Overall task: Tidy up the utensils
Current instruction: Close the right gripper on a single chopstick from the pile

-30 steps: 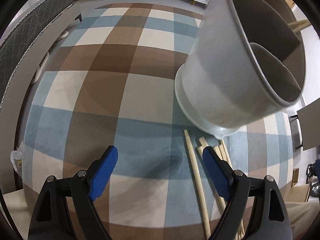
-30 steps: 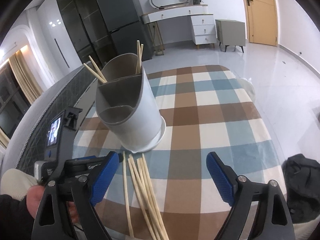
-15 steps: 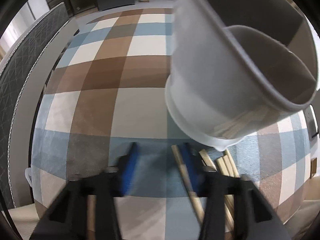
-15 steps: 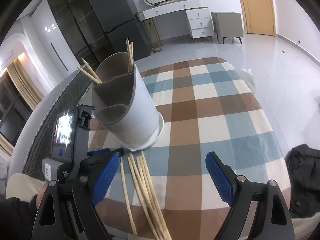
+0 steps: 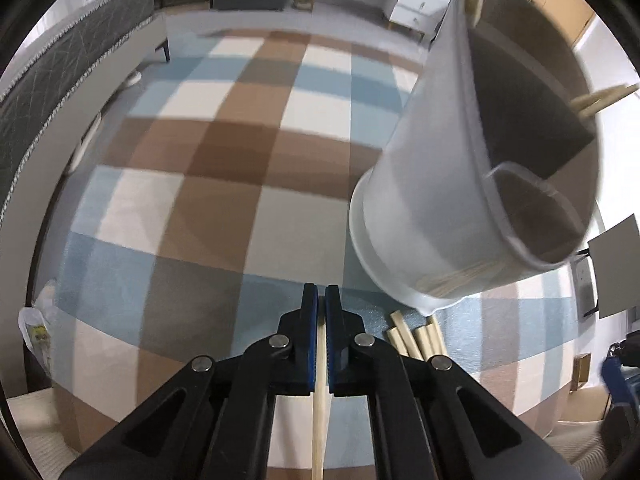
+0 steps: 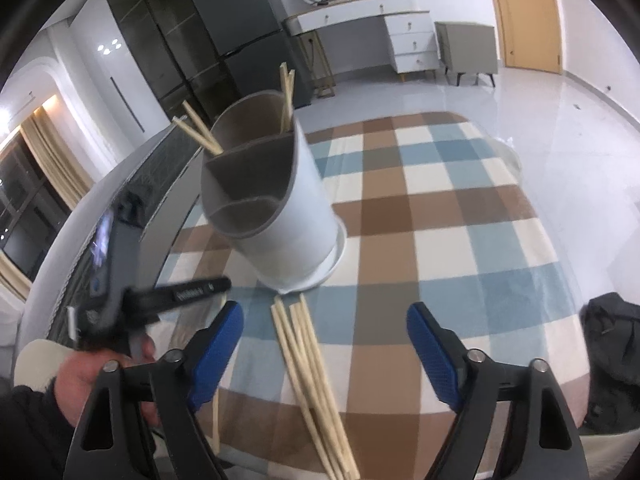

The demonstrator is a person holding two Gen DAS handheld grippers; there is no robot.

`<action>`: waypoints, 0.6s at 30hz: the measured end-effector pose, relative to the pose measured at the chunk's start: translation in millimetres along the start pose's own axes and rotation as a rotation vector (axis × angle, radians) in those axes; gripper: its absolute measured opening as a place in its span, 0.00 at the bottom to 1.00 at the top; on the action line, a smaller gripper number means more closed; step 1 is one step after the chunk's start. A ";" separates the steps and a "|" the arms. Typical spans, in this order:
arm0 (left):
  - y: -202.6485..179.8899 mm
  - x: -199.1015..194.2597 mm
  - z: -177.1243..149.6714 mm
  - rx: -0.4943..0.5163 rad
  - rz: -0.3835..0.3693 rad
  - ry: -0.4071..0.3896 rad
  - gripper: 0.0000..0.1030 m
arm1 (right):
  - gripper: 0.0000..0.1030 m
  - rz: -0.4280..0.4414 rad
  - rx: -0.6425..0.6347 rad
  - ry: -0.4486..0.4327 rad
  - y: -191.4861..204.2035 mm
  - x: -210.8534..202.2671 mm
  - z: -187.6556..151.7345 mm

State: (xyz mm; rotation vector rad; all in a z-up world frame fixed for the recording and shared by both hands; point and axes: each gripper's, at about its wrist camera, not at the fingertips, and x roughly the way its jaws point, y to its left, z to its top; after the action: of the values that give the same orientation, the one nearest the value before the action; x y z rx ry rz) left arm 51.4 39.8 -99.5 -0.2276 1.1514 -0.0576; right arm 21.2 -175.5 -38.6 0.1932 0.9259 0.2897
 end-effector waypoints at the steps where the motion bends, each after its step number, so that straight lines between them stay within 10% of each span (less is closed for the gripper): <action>1: 0.6 -6.1 -0.3 0.001 -0.004 -0.014 0.00 | 0.72 0.012 0.002 0.014 0.8 2.2 -1.0; 6: 12.3 -39.7 9.1 -0.029 -0.040 -0.072 0.00 | 0.41 0.086 -0.011 0.121 10.7 19.5 -8.8; 18: 45.7 -76.8 19.9 -0.085 -0.118 -0.116 0.00 | 0.26 0.100 -0.276 0.293 66.9 82.7 -11.1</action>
State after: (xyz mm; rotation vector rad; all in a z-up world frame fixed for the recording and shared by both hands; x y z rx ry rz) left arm 34.9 99.9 -32.3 -0.3700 1.0253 -0.0983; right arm 48.2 -84.9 -88.5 -0.0602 1.1553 0.5441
